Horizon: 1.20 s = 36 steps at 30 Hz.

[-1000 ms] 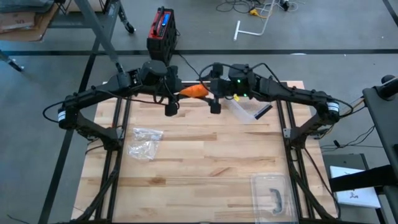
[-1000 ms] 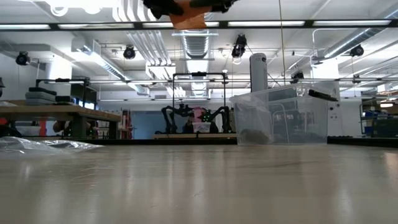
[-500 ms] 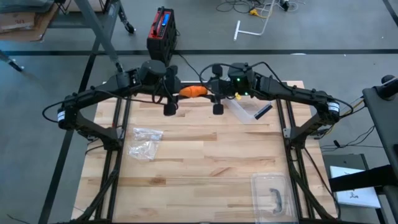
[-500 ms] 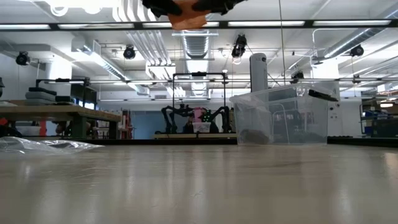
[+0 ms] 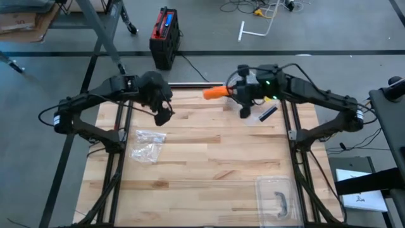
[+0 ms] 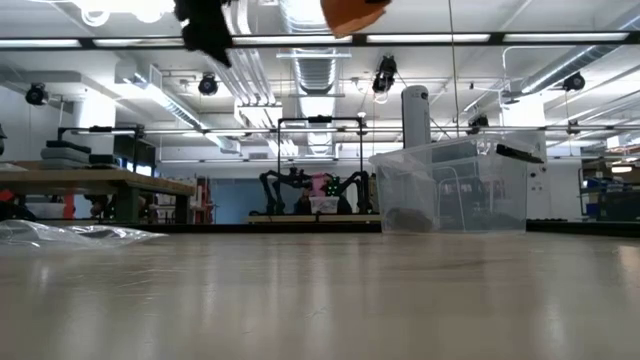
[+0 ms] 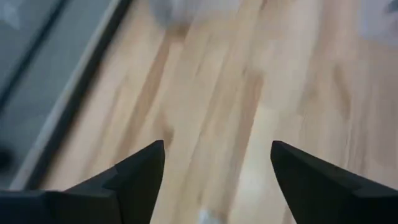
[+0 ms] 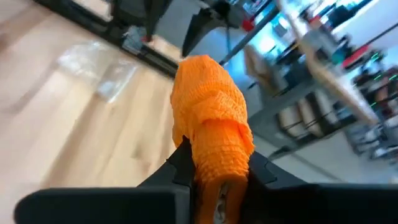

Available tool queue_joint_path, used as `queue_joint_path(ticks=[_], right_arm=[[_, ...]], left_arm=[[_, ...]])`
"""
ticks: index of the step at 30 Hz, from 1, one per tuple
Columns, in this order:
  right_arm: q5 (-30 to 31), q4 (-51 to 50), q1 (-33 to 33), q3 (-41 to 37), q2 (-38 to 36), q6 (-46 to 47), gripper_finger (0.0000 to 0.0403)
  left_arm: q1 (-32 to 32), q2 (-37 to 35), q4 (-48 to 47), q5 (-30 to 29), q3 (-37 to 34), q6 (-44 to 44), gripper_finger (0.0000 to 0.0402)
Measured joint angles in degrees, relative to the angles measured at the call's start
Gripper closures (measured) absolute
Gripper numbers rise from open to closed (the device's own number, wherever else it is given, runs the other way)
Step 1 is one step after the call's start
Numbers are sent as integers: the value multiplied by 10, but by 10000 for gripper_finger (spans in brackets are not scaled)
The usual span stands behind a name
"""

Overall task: Roll bandage
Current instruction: Roll the orange bandage on the table, then put the orange bandage into the zip bag

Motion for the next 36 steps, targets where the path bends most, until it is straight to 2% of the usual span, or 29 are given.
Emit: queue_joint_path(ticks=[3,6,8,10,13,17,22,27,36], right_arm=[[10,-26,20,-34,-36,54,351],[12,-32,48,-87,-67,138,351],[16,-30,72,-126,-85,181,351],[43,-22,100,-165,-99,213,351],[87,-3,143,-214,-107,242,351],[110,35,197,-259,-105,275,351],[114,65,254,-293,-97,314,351],[133,65,305,-308,-98,360,351],[143,44,362,-315,-99,396,351]], left_arm=[[-6,1,-42,-33,-35,-88,113],[-6,2,-82,-37,-88,-169,119],[-2,2,-88,-36,-128,-196,126],[10,5,-87,-11,-164,-195,136],[35,25,-84,58,-196,-172,150],[68,71,-90,97,-203,-138,164],[99,157,-128,95,-198,-70,168],[115,229,-139,49,-212,10,155],[139,261,-101,40,-268,77,136]])
